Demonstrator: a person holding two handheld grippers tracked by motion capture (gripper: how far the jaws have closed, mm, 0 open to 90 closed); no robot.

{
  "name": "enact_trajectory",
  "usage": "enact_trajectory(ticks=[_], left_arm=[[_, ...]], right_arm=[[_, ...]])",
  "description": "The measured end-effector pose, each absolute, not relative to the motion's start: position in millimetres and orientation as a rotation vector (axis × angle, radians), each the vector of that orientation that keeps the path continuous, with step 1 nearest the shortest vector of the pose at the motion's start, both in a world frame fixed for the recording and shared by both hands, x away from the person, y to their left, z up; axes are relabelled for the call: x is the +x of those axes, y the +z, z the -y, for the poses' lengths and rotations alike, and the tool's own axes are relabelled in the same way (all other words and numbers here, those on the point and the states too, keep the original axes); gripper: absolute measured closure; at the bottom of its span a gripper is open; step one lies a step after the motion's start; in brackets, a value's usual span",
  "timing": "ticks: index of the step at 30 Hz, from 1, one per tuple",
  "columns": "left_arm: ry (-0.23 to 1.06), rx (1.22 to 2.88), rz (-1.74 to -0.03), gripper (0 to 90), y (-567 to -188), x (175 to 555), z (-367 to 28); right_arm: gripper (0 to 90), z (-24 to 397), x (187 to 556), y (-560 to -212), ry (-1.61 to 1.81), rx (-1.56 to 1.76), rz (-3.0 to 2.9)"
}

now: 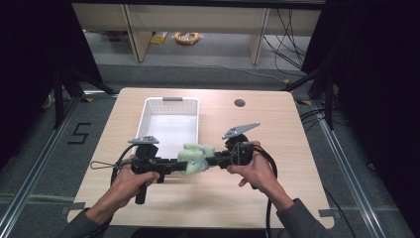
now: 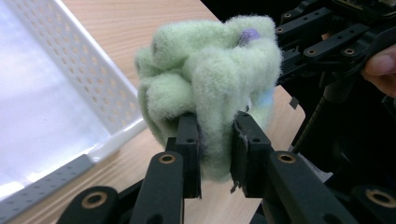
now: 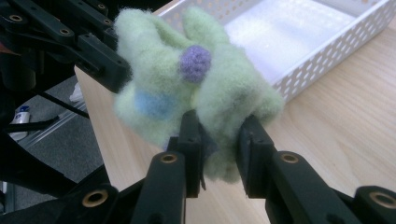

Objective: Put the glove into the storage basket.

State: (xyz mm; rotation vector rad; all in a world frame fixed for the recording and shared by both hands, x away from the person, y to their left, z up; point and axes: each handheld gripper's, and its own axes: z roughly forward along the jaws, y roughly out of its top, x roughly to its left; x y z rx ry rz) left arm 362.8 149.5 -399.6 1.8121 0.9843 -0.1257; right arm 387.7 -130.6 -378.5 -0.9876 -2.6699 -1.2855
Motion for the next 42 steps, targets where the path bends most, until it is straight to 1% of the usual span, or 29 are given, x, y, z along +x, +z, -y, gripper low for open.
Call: enact_trajectory(ticks=[8,18,20,24,30,39,40,42], left_arm=[[-0.115,1.809,-1.015,73.9,-394.6,376.4,-168.6],[-0.095,1.782,-1.06,73.7,-390.5,391.7,-192.0],[-0.073,1.78,-1.078,73.6,-391.0,394.1,-195.8],[-0.073,1.791,-1.092,73.6,-392.1,400.6,-204.0],[-0.106,1.794,-1.135,73.4,-399.7,414.9,-216.5],[-0.117,1.825,-1.179,72.9,-416.8,432.4,-226.7],[-0.121,1.85,-1.172,73.0,-419.0,434.2,-229.0],[-0.131,1.833,-1.194,72.9,-424.1,437.0,-228.4]], right_arm=[[74.0,112.1,400.3,-369.2,-1.264,-0.968,2.694],[74.0,87.2,421.8,-366.8,-1.259,-0.957,2.683],[74.0,81.3,426.6,-366.9,-1.258,-0.954,2.69],[74.0,69.8,434.5,-370.2,-1.252,-0.951,2.702],[74.0,55.5,444.2,-375.5,-1.228,-0.965,2.686],[74.0,36.8,459.9,-395.1,-1.167,-1.001,2.677],[74.0,35.3,461.0,-397.1,-1.152,-1.013,2.677],[73.9,32.7,464.1,-401.4,-1.144,-1.01,2.68]])
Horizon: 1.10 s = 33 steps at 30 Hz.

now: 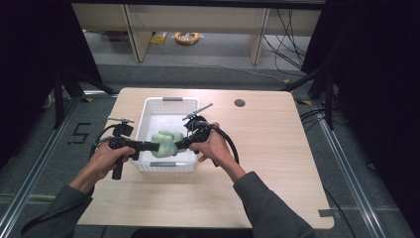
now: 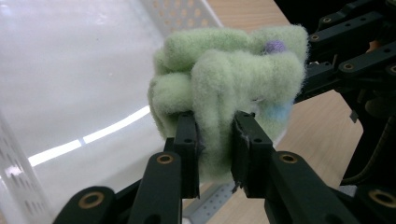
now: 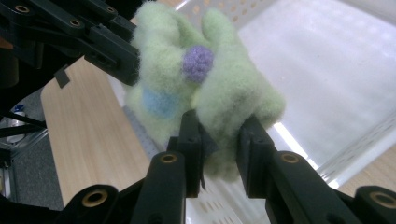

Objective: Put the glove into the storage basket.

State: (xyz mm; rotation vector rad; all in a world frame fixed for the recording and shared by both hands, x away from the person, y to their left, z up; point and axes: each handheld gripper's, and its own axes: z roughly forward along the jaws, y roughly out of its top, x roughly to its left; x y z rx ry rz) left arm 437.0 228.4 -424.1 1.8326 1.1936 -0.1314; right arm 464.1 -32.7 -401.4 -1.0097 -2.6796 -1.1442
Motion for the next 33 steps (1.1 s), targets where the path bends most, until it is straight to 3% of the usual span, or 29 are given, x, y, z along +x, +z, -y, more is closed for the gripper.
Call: enact_trajectory(ticks=[26,33], left_arm=[[-0.098,1.962,-1.299,70.6,-450.0,456.6,-221.2],[-0.078,1.996,-1.3,61.9,-446.6,456.3,-219.1]], right_arm=[[73.6,14.3,488.6,-447.8,-0.897,-1.113,2.658],[73.3,10.7,489.4,-451.7,-0.861,-1.11,2.701]])
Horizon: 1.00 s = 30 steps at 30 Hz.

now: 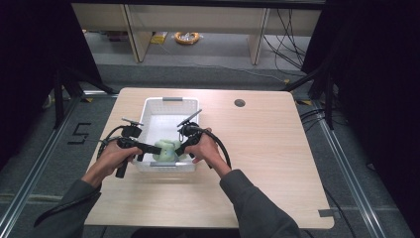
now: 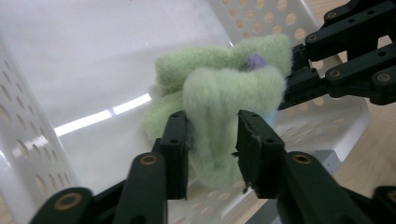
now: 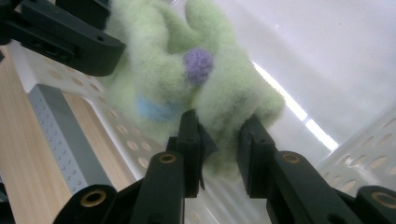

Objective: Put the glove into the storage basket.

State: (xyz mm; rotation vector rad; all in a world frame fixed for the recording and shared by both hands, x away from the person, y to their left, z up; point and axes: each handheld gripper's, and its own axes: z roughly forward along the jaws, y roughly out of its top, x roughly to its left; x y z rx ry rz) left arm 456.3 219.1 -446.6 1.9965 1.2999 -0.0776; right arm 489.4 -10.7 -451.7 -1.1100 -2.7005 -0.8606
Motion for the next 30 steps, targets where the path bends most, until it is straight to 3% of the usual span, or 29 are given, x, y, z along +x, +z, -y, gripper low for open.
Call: enact_trajectory(ticks=[13,30], left_arm=[[-0.024,1.944,-1.309,54.4,-434.7,454.5,-222.9],[0.021,1.893,-1.314,40.9,-424.9,443.4,-220.8]], right_arm=[[70.5,8.4,486.7,-450.9,-0.801,-1.121,2.721],[53.8,8.2,482.1,-436.5,-0.782,-1.1,2.826]])
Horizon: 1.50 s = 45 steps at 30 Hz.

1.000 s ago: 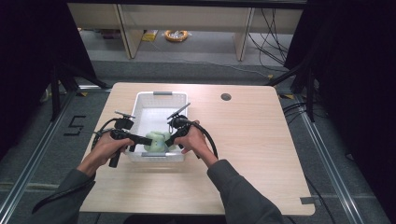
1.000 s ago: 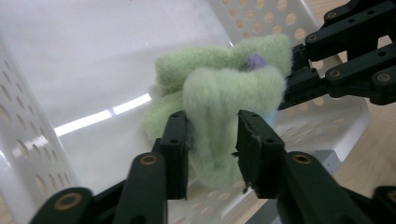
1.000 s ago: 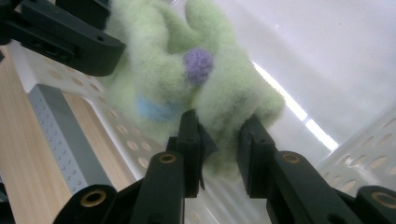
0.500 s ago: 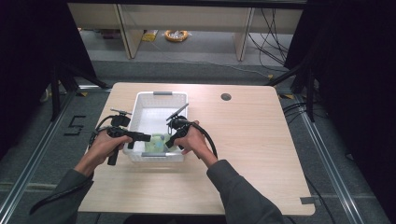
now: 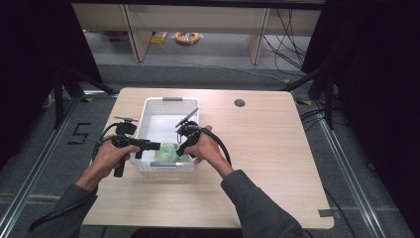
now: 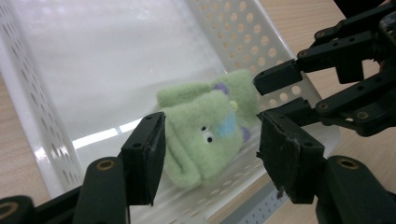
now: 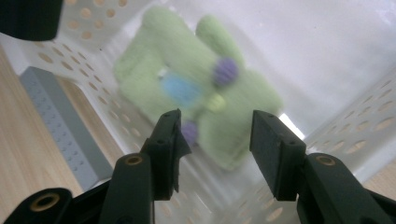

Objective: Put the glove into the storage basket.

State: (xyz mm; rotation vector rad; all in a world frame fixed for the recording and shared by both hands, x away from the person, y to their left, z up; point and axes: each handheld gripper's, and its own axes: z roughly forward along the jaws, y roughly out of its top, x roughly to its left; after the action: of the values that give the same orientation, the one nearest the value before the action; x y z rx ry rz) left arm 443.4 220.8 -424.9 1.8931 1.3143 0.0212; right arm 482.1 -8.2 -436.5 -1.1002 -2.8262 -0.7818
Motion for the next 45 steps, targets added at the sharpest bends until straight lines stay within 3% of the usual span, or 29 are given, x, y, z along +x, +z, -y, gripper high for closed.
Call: enact_trajectory(ticks=[25,45], left_arm=[[0.029,1.898,-1.248,31.3,-416.6,422.0,-206.4],[0.048,1.906,-1.096,26.9,-408.5,378.5,-176.6]], right_arm=[[44.9,33.8,464.4,-404.7,-0.964,-1.014,2.829],[40.4,95.9,428.0,-382.9,-1.196,-1.02,2.818]])
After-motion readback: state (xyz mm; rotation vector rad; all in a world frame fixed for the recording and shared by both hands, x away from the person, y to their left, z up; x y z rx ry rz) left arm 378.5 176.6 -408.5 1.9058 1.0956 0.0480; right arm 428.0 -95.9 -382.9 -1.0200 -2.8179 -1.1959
